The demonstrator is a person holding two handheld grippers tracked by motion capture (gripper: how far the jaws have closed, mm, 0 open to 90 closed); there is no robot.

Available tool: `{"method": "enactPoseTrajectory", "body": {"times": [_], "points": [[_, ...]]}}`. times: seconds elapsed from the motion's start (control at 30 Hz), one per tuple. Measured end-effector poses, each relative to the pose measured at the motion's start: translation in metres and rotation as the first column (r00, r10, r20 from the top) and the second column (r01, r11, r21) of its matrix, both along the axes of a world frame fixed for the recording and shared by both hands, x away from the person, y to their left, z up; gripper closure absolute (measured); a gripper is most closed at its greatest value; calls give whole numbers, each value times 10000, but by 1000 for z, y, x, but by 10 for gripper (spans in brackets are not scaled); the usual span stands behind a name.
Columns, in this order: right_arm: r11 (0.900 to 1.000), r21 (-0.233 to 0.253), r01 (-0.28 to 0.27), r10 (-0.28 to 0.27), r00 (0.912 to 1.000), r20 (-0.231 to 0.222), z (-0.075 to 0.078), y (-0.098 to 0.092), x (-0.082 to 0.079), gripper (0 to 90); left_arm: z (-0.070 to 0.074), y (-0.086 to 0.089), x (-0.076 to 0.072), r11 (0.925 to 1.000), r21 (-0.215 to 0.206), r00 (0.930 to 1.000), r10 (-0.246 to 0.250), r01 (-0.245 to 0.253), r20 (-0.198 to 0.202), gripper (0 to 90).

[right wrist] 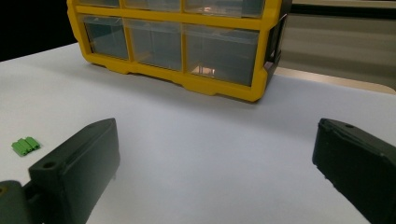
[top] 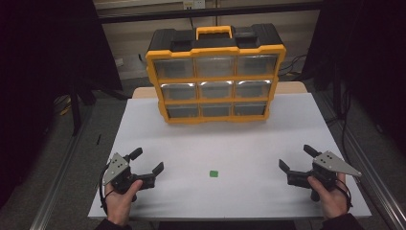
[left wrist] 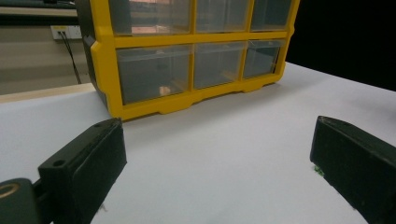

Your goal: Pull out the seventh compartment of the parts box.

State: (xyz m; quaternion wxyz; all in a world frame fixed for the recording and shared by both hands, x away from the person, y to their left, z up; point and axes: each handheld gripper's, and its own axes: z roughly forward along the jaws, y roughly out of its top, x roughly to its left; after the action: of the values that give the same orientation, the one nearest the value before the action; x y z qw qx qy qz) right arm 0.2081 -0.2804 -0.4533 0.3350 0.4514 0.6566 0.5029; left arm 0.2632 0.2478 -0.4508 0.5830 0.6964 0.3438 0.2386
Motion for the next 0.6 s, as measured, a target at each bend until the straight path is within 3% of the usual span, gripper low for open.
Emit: {"method": "enactPoseTrajectory", "body": {"times": [0.6], "points": [[9985,10,-546,546,9985,-55,-1,3,2,4,0,-10,10,9988,491,10000,4,0,-95,34]]}}
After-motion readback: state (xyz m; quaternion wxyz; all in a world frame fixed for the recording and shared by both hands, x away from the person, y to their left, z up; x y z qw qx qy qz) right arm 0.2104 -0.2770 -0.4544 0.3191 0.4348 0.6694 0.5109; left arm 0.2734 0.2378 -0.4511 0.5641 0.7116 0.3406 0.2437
